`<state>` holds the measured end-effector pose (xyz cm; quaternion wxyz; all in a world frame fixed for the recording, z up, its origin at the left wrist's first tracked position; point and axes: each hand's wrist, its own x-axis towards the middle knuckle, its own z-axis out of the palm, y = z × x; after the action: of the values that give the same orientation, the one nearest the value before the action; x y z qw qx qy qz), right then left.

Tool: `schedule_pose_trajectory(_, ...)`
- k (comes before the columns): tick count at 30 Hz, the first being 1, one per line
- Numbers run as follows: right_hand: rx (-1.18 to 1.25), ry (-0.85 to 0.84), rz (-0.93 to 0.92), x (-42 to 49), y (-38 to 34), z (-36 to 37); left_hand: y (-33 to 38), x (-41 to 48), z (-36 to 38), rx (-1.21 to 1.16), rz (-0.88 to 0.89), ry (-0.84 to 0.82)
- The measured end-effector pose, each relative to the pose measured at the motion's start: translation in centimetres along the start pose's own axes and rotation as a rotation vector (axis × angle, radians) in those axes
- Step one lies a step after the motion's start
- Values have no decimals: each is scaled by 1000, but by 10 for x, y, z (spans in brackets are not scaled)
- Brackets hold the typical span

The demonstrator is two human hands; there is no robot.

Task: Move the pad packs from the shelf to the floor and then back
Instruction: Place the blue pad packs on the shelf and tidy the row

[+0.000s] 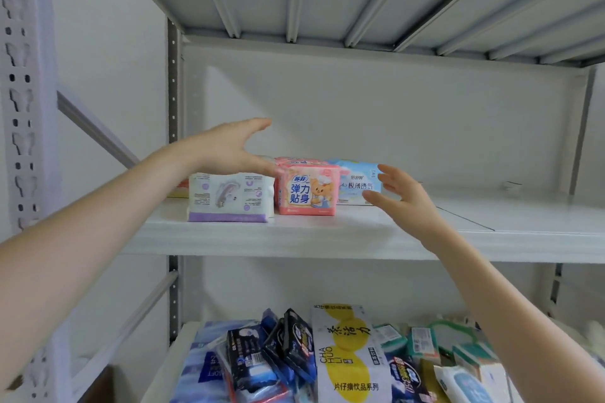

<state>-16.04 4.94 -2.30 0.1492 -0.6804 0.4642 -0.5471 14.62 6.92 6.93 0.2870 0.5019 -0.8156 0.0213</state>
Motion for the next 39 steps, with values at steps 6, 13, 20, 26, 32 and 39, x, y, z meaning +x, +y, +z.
schedule_pose_trajectory(6, 18, -135, 84, 29, 30, -7, 10, 50, 21, 112, -97, -158)
schedule_pose_trajectory(13, 53, -370, 116, 57, 30, 30, 0, 89, 28, 215, -213, -374)
schedule_pose_trajectory(20, 131, -428, 47, 71, 31, 52, -6, 108, 34, 301, -205, -486)
schedule_pose_trajectory(26, 119, -407, 35, 76, 33, 60, -12, 113, 32, 275, -176, -497)
schedule_pose_trajectory(32, 124, -405, 35, 74, 29, 63, -15, 118, 34, 285, -169, -465)
schedule_pose_trajectory(39, 144, -410, 49, 66, 29, 45, -10, 127, 38, 263, -141, -413)
